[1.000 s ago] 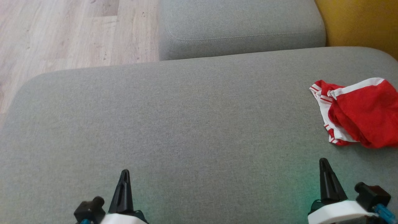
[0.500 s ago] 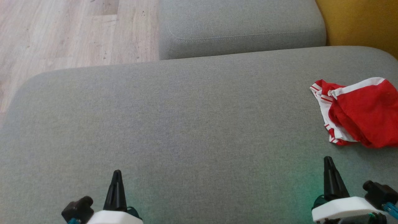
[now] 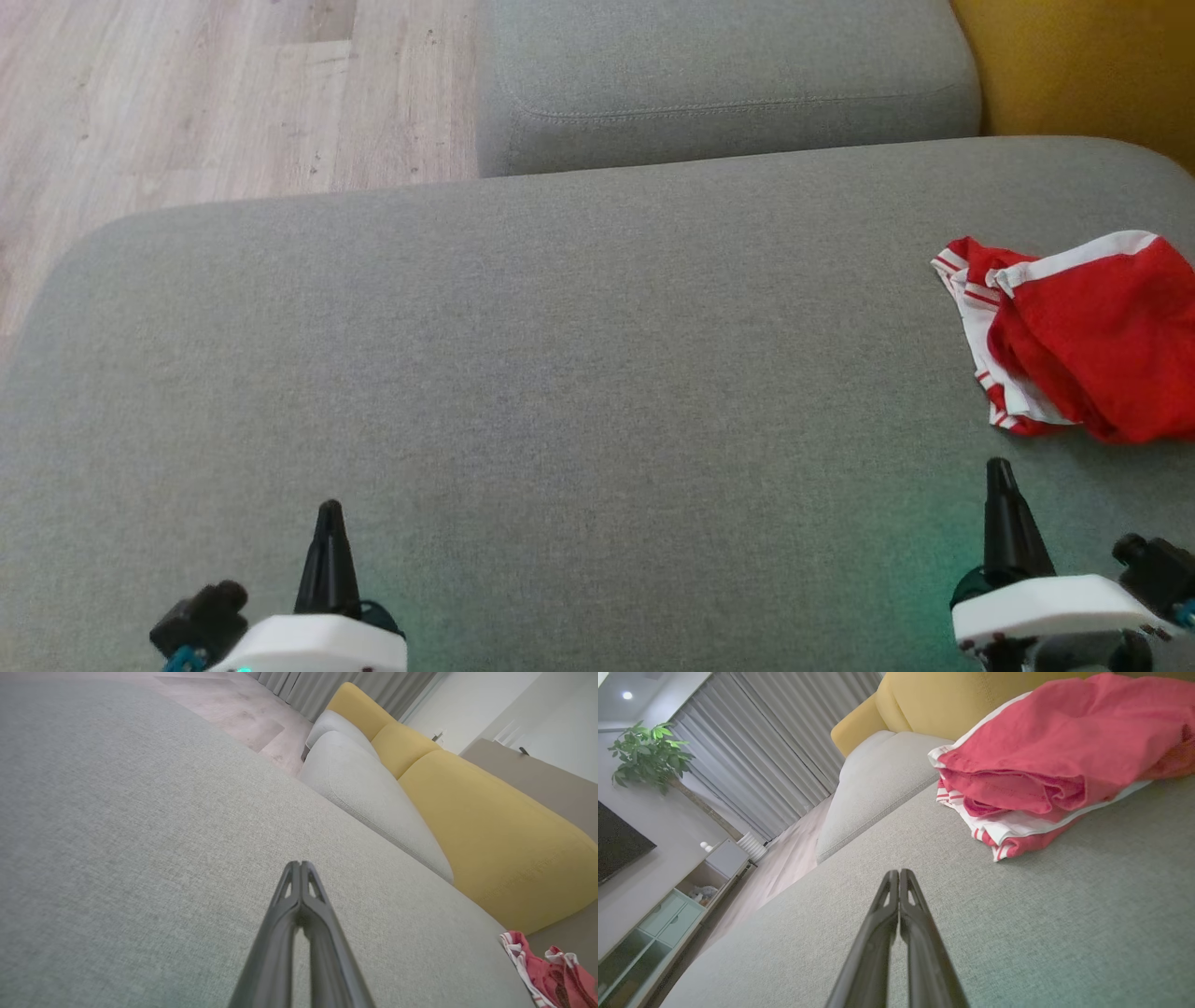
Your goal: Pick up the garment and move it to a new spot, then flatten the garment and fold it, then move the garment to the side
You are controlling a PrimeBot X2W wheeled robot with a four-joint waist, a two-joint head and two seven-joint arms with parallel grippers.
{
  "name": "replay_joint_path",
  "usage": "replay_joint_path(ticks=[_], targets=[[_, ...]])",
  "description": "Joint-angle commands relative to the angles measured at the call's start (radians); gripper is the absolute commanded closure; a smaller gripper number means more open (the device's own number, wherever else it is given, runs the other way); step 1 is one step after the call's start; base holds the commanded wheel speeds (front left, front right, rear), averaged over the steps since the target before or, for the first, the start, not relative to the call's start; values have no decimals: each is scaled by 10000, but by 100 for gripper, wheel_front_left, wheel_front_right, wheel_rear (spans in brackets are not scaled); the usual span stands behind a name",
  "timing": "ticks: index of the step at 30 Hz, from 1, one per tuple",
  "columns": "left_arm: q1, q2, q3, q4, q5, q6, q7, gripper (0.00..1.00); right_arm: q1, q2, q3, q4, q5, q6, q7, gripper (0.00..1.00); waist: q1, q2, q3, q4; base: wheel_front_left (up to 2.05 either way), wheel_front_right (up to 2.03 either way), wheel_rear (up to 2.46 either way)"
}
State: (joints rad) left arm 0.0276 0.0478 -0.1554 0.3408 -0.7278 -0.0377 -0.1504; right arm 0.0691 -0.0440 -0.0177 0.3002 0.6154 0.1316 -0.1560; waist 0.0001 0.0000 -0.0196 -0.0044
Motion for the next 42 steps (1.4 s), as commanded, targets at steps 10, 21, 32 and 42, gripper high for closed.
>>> replay_joint_path(ticks=[10,21,32,42], targets=[[-588,43,500,-418,-1120,-171,292,100,-620,-151,-76,-369,1308,-4,285,100,0,0,26,5,0,0,0],[-696,48,800,-494,-2212,-278,615,100,-779,-168,-160,-398,2558,-4,592,100,0,0,54,10,0,0,0],[-803,51,1101,-570,-3299,-385,940,100,-937,-180,-251,-425,3799,-5,903,100,-1,0,83,16,0,0,0],[-901,53,1377,-639,-4288,-482,1236,100,-1082,-188,-338,-450,4926,-6,1191,100,-1,0,108,21,0,0,0]])
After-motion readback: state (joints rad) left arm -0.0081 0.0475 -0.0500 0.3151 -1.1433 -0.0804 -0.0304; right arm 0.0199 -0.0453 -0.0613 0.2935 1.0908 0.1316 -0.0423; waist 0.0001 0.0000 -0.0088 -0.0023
